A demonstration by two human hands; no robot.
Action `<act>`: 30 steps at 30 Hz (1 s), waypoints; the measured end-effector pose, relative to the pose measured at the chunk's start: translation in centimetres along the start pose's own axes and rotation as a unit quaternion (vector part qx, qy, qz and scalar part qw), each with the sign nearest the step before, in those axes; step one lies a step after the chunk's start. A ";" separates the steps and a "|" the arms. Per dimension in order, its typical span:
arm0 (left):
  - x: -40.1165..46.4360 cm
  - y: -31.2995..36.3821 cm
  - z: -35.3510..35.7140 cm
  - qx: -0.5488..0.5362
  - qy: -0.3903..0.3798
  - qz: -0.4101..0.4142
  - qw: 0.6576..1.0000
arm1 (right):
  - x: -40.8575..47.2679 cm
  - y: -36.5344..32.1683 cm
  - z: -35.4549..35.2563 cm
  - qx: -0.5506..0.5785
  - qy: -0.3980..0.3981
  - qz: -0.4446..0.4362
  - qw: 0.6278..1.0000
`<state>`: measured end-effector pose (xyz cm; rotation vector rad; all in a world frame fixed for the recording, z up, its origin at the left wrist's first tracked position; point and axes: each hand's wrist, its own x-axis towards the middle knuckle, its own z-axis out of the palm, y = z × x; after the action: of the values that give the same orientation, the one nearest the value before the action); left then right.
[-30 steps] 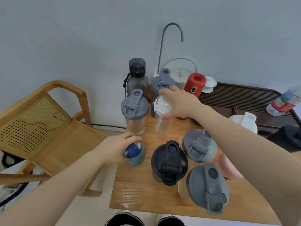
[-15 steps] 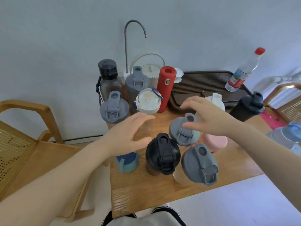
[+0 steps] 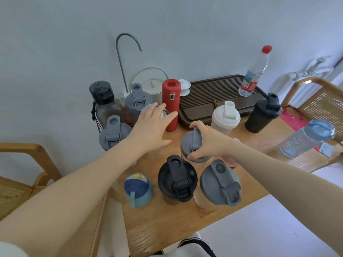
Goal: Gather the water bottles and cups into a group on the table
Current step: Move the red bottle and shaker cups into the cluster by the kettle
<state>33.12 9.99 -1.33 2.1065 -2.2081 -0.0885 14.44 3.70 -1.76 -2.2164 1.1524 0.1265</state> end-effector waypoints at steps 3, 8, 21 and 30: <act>1.3 -0.8 -0.4 -0.022 -0.007 -0.039 0.999 | 0.9 0.3 -0.1 0.026 0.027 -0.002 0.999; 1.7 -1.4 0.1 -0.031 -0.019 -0.077 0.996 | 3.9 -0.1 -0.6 0.055 0.084 -0.019 0.995; 0.9 -3.1 0.1 -0.015 -0.041 -0.097 0.994 | 1.1 -3.3 -0.8 -0.049 0.180 -0.170 0.968; 0.2 -2.9 0.3 -0.001 0.002 -0.060 0.998 | -4.2 -4.9 4.1 -0.337 -0.088 -0.205 0.915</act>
<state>36.00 9.65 -1.94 2.2359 -2.0761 -0.0963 16.40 11.03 -1.18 -2.9209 0.5572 0.6114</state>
